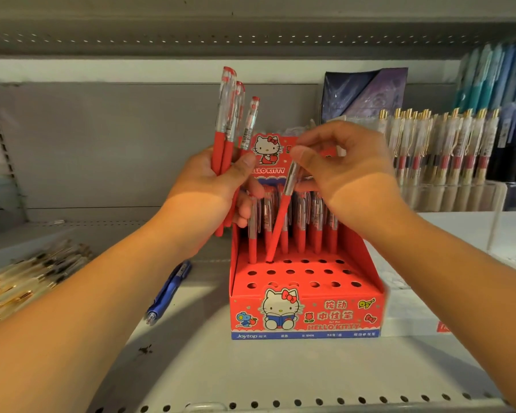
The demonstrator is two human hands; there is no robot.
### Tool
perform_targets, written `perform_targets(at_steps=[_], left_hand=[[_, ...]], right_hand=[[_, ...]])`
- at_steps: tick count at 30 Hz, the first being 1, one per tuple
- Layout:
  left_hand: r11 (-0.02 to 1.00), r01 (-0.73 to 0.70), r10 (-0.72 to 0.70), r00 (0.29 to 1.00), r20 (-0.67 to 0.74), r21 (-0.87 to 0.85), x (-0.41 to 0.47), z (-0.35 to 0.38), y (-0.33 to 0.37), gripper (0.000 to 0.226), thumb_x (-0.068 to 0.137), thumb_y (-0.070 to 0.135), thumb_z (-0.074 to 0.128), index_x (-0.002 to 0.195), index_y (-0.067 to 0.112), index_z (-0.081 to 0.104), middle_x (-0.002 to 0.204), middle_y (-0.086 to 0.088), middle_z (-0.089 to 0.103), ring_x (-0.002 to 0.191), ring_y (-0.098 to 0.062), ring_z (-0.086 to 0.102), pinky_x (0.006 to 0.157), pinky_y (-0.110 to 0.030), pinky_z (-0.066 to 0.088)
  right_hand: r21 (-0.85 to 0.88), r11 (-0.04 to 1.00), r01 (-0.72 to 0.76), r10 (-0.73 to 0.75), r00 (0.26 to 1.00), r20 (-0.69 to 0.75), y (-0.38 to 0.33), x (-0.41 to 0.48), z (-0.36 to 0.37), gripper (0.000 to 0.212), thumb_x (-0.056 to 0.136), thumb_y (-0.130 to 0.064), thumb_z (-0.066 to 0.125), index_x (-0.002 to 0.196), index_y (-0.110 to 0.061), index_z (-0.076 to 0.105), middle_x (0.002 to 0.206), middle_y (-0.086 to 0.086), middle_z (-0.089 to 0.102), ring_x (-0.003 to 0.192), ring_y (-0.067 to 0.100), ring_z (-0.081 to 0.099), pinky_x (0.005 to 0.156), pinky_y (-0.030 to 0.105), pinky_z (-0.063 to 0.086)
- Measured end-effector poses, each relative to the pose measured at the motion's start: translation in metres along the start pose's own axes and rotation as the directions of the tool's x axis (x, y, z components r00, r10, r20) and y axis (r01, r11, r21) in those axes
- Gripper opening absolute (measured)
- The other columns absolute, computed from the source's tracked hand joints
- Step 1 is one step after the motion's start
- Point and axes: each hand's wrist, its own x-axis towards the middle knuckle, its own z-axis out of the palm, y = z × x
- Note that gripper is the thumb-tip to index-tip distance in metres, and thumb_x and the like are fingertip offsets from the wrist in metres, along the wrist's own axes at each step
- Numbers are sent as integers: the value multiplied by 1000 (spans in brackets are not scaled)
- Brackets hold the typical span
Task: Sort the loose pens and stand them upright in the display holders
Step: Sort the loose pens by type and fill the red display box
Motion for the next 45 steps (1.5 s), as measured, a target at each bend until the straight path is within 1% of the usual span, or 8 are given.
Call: perform_targets(at_steps=[6,15,19,27,30,34,37,45], left_hand=[[996,61,-54,994,99,-67,-2,2,0,11,101,17,52,92,11,51,62,-7,60,36,-10,33,38,-18,27],[981,161,-146,981,130,-109,-3,0,2,15,100,20,55,88,15,47,59,-9,50,32,-9,24,39,-13,22],[974,157,-140,984,106,-164,-2,0,4,12,98,16,54,92,15,43,58,-10,51,31,-10,23,40,-13,21],[983,132,-115,985,132,-130,-2,0,3,12,100,14,53,91,11,45,61,-8,55,34,-12,32,38,-15,24],[988,105,-87,984,157,-111,-4,1,3,10,100,13,52,91,10,48,64,-10,59,35,-14,37,36,-17,29],[983,146,-115,963,245,-111,-6,1,4,13,99,18,53,92,7,49,67,-9,64,35,-12,38,35,-17,31],[974,199,-157,938,308,-110,-8,3,3,16,91,25,57,94,9,52,72,-8,64,37,-10,37,34,-16,30],[982,184,-160,938,307,-52,-12,7,6,34,87,42,50,96,8,52,59,-3,64,30,-12,40,33,-17,33]], right_hand=[[-83,993,81,-80,997,24,10,-3,4,23,85,-6,74,78,-27,64,87,7,65,78,33,68,66,51,59],[-171,981,90,-54,977,205,19,-9,10,18,81,-17,74,80,-34,68,78,-7,67,75,24,68,72,51,58],[-301,945,126,-20,944,330,19,-16,13,10,83,-14,75,90,-21,74,80,-4,70,71,15,67,74,44,57],[-387,916,102,47,933,357,7,-15,8,15,87,-11,66,91,-23,75,73,-7,70,66,6,65,69,27,55],[-220,973,-72,128,960,248,-3,-10,5,20,90,-4,61,91,-22,70,82,-2,72,79,21,71,70,39,61],[221,921,-320,281,940,193,-14,-5,-3,16,92,-8,64,106,-13,65,97,8,75,84,18,74,61,30,61],[316,873,-372,317,924,213,-14,-6,-6,27,93,-6,63,121,-6,62,105,13,74,87,21,74,60,24,56],[455,806,-378,286,922,260,-14,-4,-5,16,93,1,59,108,-4,60,100,17,68,77,20,69,66,27,58]])
